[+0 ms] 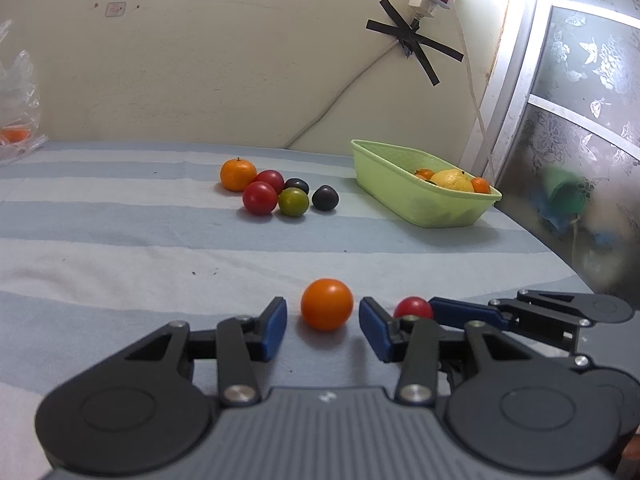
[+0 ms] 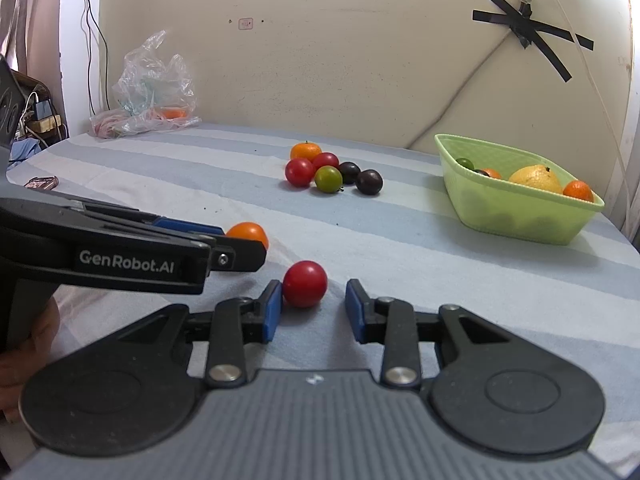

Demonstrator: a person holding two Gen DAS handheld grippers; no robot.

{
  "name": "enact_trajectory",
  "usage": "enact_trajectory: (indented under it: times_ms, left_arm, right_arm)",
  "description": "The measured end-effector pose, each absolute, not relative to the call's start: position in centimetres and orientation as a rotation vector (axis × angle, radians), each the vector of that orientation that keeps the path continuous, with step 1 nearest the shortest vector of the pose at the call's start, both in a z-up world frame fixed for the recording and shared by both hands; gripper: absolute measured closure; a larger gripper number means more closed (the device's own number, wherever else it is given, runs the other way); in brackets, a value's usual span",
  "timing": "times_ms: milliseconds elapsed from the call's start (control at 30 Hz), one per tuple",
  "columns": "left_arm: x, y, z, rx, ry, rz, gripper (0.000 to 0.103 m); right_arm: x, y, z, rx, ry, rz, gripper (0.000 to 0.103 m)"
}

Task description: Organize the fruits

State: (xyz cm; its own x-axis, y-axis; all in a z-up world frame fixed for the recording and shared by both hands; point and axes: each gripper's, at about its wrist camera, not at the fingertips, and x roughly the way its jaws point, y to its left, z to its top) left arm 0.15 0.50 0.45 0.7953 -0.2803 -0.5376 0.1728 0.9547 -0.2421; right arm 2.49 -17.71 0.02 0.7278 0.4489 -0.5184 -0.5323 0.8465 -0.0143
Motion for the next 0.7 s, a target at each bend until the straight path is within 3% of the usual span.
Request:
enact_trajectory:
  times_ms: [100, 133, 467, 700]
  left_arm:
    - [0.1, 0.7, 0.4, -0.197, 0.604, -0.247, 0.07]
    - [0.1, 0.7, 0.4, -0.202, 0.607, -0.257, 0.074]
    - [0.7, 1.4, 1.0, -0.278, 0.59, -0.294, 0.074]
    - [5.7, -0.8, 4.6, -0.26, 0.535, -0.378, 0.074]
  right_arm:
    - [2.3, -17.6, 0.0, -0.175, 0.519, 0.548, 0.078]
    - [2.2, -17.5, 0.0, -0.18, 0.517, 0.55, 0.077]
    - [2.8, -18.9, 0.5, -0.083, 0.501, 0.496, 0.077]
    - [5.5, -21.4, 3.1, -0.055, 0.36, 0.38, 0.077]
